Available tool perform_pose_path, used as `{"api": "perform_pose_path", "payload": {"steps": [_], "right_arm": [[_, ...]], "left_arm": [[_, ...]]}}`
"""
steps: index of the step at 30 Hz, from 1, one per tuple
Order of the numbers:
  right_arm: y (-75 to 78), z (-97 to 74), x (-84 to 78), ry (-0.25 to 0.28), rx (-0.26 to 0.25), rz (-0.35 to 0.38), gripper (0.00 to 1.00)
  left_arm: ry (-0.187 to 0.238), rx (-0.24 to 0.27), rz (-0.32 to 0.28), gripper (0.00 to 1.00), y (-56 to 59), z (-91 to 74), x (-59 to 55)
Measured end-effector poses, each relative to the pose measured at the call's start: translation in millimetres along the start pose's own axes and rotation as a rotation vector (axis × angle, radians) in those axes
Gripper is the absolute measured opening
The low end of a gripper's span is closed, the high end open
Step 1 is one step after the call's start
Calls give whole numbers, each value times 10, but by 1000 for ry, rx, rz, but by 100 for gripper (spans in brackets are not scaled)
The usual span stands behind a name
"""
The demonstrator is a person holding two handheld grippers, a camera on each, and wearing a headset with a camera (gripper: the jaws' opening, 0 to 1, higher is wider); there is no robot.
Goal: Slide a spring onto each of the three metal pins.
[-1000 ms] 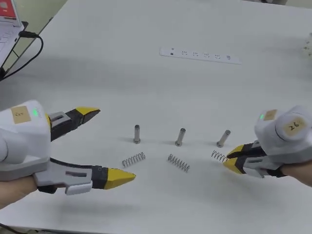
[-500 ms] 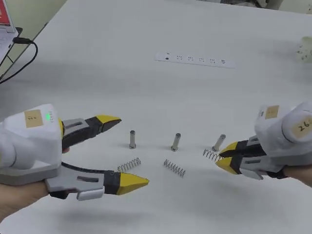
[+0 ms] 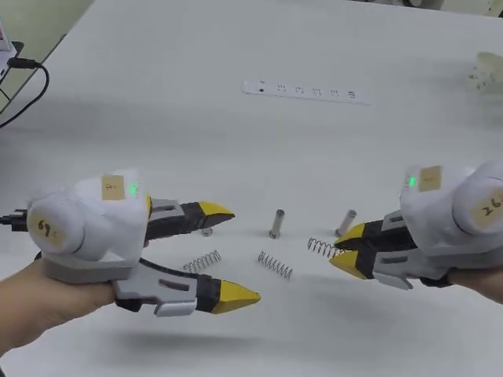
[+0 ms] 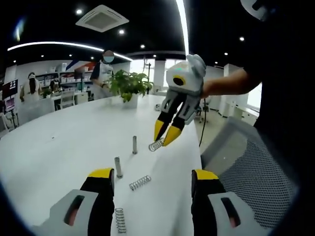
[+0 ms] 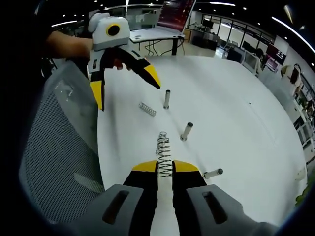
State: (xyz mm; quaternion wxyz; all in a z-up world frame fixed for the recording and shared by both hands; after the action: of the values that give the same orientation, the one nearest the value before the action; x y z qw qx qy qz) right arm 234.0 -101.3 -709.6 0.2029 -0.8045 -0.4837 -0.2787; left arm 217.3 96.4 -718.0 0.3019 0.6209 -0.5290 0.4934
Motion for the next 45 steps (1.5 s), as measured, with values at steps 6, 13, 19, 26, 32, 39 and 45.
{"api": "perform_pose_path", "payload": {"steps": [6, 13, 19, 26, 32, 39, 45], "right_arm": [[-46, 11, 41, 9, 20, -28, 8], [-120, 43, 71, 23, 48, -59, 8], [-185, 103, 59, 14, 70, -86, 8], [-210, 134, 31, 9, 84, -105, 8], [-226, 114, 53, 18, 89, -123, 8], [-234, 115, 61, 17, 93, -133, 8], [-241, 101, 65, 20, 100, -139, 8]], "left_arm": [[33, -45, -47, 53, -51, 146, -62], [64, -95, -71, 47, -28, 292, -84], [59, -131, -72, 37, 25, 411, -105], [93, -145, -84, 28, 46, 482, -48], [94, -147, -84, 22, 42, 504, -52], [98, -156, -80, 16, 61, 535, -46], [94, -163, -82, 13, 69, 558, -75]]}}
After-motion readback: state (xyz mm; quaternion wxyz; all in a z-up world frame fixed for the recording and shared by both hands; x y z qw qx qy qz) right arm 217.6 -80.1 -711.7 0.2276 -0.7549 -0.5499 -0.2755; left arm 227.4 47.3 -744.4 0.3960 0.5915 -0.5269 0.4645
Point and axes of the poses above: the centre of the closed fingertips' face, and the gripper's own axes: z roughly forward along the fingers, y roughly to its right, x roughly out of its top, the point moved 8 cm from there along -z, roughly backward along the fingers, and after that the axes turned 13 degrees about z, right-handed, at the moved point
